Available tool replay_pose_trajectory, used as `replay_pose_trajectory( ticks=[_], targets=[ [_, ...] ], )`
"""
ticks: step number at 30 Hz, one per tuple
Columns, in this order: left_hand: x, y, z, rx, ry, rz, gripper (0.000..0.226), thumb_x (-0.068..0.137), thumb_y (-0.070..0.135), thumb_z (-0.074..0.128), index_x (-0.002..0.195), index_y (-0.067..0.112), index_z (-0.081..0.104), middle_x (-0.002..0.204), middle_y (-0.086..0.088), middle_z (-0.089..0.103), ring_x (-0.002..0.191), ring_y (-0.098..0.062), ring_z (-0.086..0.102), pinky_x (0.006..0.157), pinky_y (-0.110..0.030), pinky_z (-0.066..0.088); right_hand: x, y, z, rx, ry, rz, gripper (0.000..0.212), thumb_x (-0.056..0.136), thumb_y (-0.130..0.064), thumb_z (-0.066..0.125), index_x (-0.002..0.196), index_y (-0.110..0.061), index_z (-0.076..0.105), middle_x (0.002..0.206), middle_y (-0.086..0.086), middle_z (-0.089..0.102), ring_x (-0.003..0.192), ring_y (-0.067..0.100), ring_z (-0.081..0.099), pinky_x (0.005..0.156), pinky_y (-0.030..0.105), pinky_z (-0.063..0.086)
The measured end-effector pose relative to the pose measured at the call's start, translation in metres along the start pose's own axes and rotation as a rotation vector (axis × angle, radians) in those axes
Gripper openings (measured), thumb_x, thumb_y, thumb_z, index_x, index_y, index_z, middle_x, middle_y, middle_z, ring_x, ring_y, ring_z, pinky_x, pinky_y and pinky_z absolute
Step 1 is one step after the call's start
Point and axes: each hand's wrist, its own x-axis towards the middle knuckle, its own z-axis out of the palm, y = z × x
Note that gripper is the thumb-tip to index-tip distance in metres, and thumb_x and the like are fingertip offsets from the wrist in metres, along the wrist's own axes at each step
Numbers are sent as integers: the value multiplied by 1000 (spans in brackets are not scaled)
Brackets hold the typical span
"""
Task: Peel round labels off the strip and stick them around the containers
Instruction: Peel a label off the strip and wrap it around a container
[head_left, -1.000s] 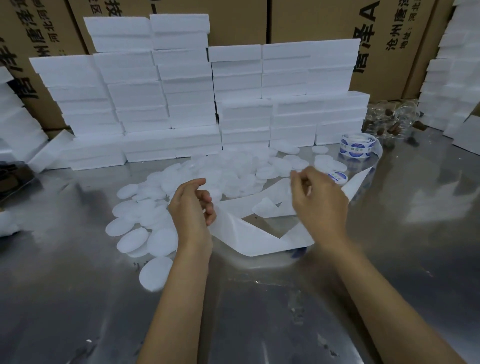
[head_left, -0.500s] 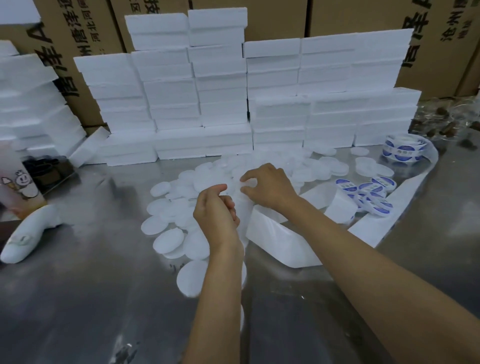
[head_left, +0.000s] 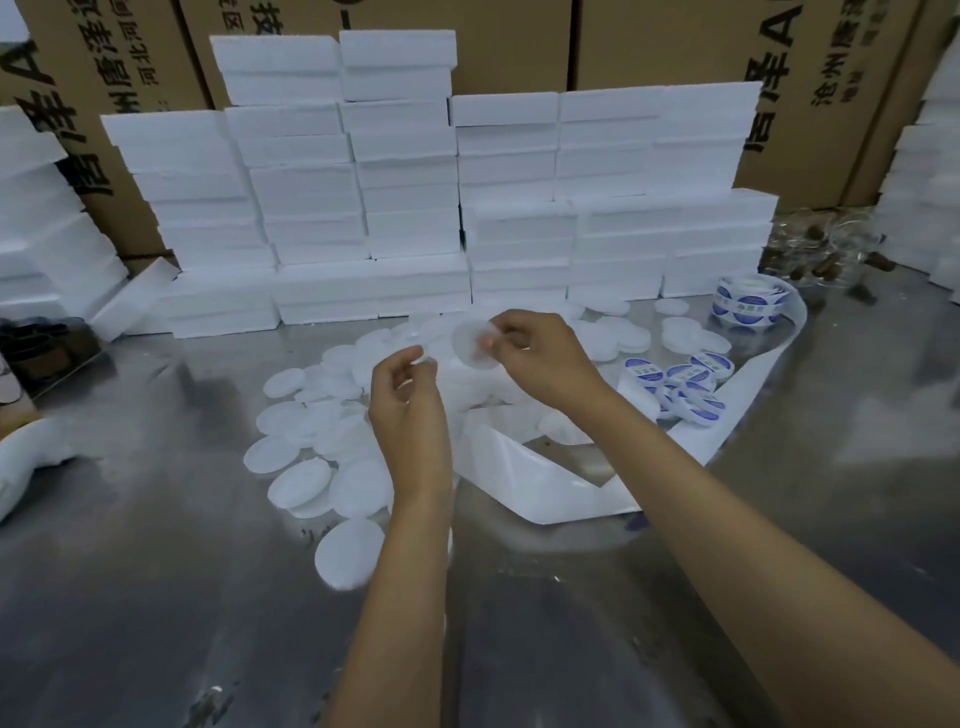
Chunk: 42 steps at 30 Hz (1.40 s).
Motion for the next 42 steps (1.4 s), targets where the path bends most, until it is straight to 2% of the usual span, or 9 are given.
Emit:
replay_pose_trajectory(
  ticks=[4,7,14,19,25,29,35,39,42],
  targets=[
    [-9,5,7,-41,-283,4,27,94,46,62,117,33,64,118,11,69,113,-8,65,102,-36,52,-34,-14,-20,371,-186,121,12,95,-24,64,97,-17,74,92,-1,76,85,9,71,70,20,51],
    [-18,6,15,47,-412,60,22,101,34,57,120,25,63,121,0,69,114,-18,66,102,-42,52,-55,-12,-30,497,-201,170,18,96,-25,62,101,-13,74,94,3,76,88,16,72,74,25,53],
    [-27,1,18,79,-496,92,25,108,16,41,128,18,56,116,-5,70,97,-19,74,75,-32,62,-79,12,-71,76,-250,188,24,89,-45,67,97,-23,74,95,-8,74,90,13,71,77,24,55],
    [-25,1,18,82,-460,114,23,107,13,42,112,17,64,109,-14,66,87,-26,75,60,-32,61,-104,36,-96,-279,-707,148,42,67,-52,74,107,-50,61,114,-28,55,106,-11,50,91,19,44],
    [-25,-3,19,67,-426,163,25,100,-1,50,109,18,63,108,-8,68,86,-21,75,69,-25,60,-100,61,-83,-105,-355,155,4,88,-15,69,88,-17,73,89,-2,72,85,13,65,75,17,45],
    [-28,-3,25,44,-381,250,31,97,-6,50,103,21,64,107,-2,69,93,-19,74,81,-24,57,-99,66,-80,37,-252,242,9,90,-16,67,92,-22,74,87,-12,76,84,5,71,73,12,49],
    [-34,-7,28,160,-518,231,33,82,-4,70,99,25,66,99,9,71,100,-20,70,87,-39,59,-101,64,-70,122,-85,384,28,82,-17,76,105,-27,63,90,-1,77,85,16,73,79,33,57],
    [-45,-17,31,399,-670,253,35,80,3,72,95,34,64,96,18,70,96,4,62,81,-11,48,-106,63,-64,232,-45,397,38,80,-16,78,111,-28,59,86,2,78,78,18,74,71,33,57],
    [-46,-25,31,541,-707,204,34,85,7,69,99,37,61,104,16,68,96,1,60,71,-5,46,-111,60,-65,344,-98,353,42,84,-17,75,119,-31,55,87,3,77,74,15,72,68,26,52]
  ],
)
